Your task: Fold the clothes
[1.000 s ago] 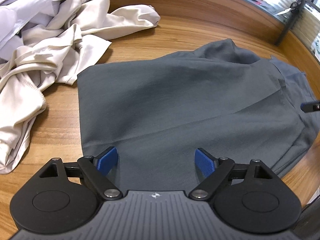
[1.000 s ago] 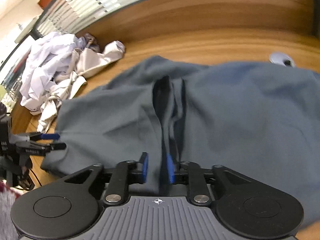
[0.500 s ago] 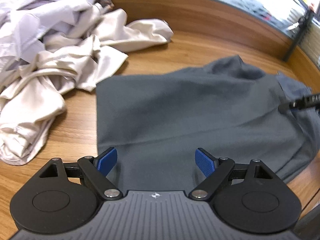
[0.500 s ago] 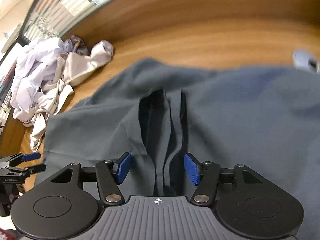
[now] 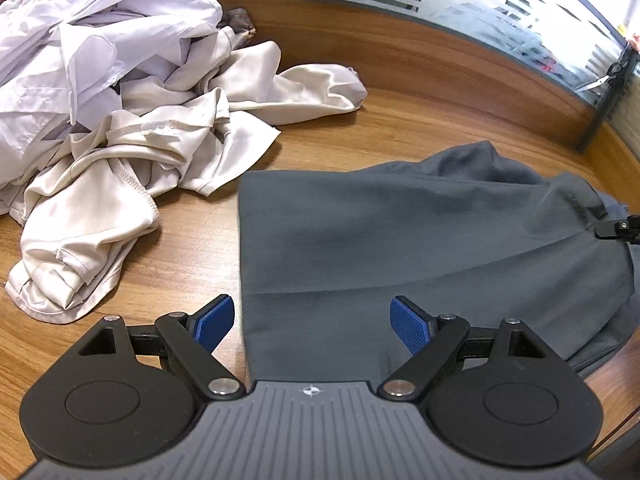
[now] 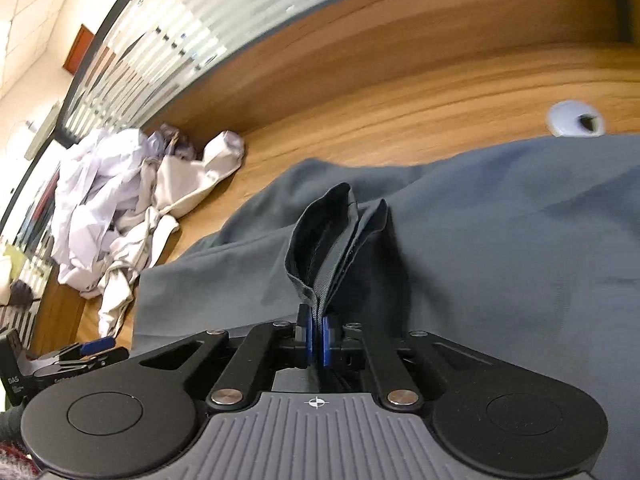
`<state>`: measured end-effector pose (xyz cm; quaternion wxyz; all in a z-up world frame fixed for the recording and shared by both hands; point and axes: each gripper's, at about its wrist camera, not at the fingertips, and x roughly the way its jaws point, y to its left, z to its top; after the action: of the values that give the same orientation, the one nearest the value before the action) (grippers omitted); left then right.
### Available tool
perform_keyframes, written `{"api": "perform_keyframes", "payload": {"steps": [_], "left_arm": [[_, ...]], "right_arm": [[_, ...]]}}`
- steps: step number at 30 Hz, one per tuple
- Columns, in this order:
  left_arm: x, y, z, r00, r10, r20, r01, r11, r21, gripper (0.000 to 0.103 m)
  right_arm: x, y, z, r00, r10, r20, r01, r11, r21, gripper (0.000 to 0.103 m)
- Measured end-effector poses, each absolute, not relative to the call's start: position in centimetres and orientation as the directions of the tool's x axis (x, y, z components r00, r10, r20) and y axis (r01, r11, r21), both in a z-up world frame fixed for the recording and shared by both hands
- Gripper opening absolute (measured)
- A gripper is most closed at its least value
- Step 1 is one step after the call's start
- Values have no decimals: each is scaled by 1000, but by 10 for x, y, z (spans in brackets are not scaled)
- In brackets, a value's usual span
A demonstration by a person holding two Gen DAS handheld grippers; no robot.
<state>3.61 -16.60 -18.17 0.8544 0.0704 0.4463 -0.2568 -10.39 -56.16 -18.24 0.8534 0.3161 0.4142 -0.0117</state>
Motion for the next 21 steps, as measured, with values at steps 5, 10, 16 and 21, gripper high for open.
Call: {"api": "perform_keyframes", "payload": {"steps": [5,10,16,21], "left_arm": [[35,-174,-176,467,-406,-786,523,843,-124,89],[34,-186,-167,467,-447,-763,539,828,-154,89],[32,-205,-156,455,-496,-739,573,799,-183,89],[32,-215,-150,451,-518,-726,599,780,-184,89]], "right_arm": [[-130,-586,-163,650,149,-745,327,830,451,7],[-157,-617,-147,631,39,-775,381,855,353,7],[-182,-652,-134,606,-59,-793,432,862,266,7],[-194,-672,-130,585,-111,-804,459,862,215,7]]}}
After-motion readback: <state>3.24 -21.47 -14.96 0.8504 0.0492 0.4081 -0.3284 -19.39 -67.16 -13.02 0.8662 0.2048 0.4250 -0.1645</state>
